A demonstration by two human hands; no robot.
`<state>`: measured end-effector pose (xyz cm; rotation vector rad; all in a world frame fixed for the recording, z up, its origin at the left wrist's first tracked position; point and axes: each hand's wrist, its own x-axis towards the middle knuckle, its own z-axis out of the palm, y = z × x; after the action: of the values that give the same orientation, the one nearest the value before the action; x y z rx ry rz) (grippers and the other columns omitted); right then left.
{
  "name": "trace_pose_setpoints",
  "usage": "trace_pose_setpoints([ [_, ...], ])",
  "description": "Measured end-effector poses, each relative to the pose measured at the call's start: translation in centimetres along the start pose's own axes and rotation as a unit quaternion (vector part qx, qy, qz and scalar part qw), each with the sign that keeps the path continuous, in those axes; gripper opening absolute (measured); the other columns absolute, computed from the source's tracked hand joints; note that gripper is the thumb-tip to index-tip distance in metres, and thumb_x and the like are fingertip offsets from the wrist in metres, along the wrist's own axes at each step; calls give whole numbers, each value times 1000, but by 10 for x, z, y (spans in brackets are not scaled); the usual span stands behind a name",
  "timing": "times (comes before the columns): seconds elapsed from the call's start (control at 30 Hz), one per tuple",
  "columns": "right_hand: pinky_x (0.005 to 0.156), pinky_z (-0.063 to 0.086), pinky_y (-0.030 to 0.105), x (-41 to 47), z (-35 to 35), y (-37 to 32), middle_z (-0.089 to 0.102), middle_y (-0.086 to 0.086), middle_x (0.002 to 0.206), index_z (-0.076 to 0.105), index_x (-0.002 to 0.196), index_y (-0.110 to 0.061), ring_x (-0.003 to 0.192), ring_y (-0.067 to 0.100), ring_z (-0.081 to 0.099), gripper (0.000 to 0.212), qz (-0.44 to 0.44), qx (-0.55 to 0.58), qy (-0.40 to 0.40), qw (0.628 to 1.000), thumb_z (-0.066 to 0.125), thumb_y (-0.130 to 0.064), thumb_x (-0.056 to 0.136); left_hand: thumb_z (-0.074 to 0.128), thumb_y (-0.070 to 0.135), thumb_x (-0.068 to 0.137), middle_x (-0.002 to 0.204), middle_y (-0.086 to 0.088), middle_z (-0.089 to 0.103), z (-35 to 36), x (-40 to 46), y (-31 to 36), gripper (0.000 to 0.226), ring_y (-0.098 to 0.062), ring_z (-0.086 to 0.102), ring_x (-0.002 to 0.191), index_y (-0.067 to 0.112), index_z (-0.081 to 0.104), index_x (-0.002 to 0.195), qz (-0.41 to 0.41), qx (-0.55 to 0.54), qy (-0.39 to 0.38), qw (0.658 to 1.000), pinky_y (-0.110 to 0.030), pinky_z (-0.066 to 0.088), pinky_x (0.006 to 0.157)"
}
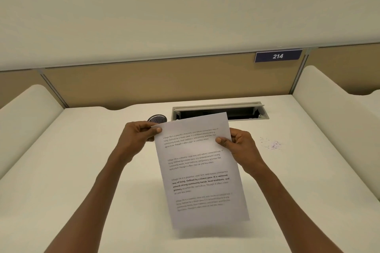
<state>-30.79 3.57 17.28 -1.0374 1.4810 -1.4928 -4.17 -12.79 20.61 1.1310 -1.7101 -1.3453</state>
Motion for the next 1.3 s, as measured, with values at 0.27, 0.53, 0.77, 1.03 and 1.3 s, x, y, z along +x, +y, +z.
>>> trace_pose_setpoints([
  [0.27, 75, 61, 40, -3, 12, 36, 76, 3, 101, 71, 108, -14, 87, 27, 74, 22, 60, 95, 71, 991, 70, -12, 86, 63, 8, 95, 99, -14, 77, 38, -8, -35, 17, -24, 73, 86, 0, 72, 108, -60, -188, 13, 980, -30, 61, 74],
  [0.53, 79, 60, 40, -1, 14, 86, 76, 5, 100, 72, 107, -12, 87, 24, 74, 22, 137, 62, 85, 985, 71, -12, 86, 66, 12, 96, 96, -13, 78, 71, -10, -87, 13, -34, 74, 92, 6, 77, 100, -144, -122, 76, 979, -51, 59, 90],
  [0.77, 72, 57, 36, 21, 10, 121, 76, 3, 90, 72, 94, -11, 83, 24, 73, 12, 197, -59, 105, 973, 71, -19, 85, 65, 17, 96, 86, -10, 79, 83, -6, -118, 15, -28, 73, 79, 9, 77, 89, -193, -57, 92, 975, -50, 59, 83],
  [1.03, 67, 44, 26, 83, -5, 131, 72, 4, 82, 69, 80, -5, 79, 20, 65, 21, 128, -320, 150, 927, 66, -24, 88, 67, 23, 96, 82, -6, 78, 84, 1, -147, 17, -37, 74, 85, 13, 77, 85, -226, -10, 80, 971, -53, 58, 83],
  [1.3, 62, 38, 29, 149, 25, 114, 57, 4, 75, 48, 70, -10, 74, 26, 57, 38, 161, -464, 76, 868, 67, -39, 85, 66, 22, 96, 83, -7, 78, 91, 6, -153, 18, -38, 74, 86, 12, 77, 86, -237, -11, 43, 971, -56, 58, 85],
])
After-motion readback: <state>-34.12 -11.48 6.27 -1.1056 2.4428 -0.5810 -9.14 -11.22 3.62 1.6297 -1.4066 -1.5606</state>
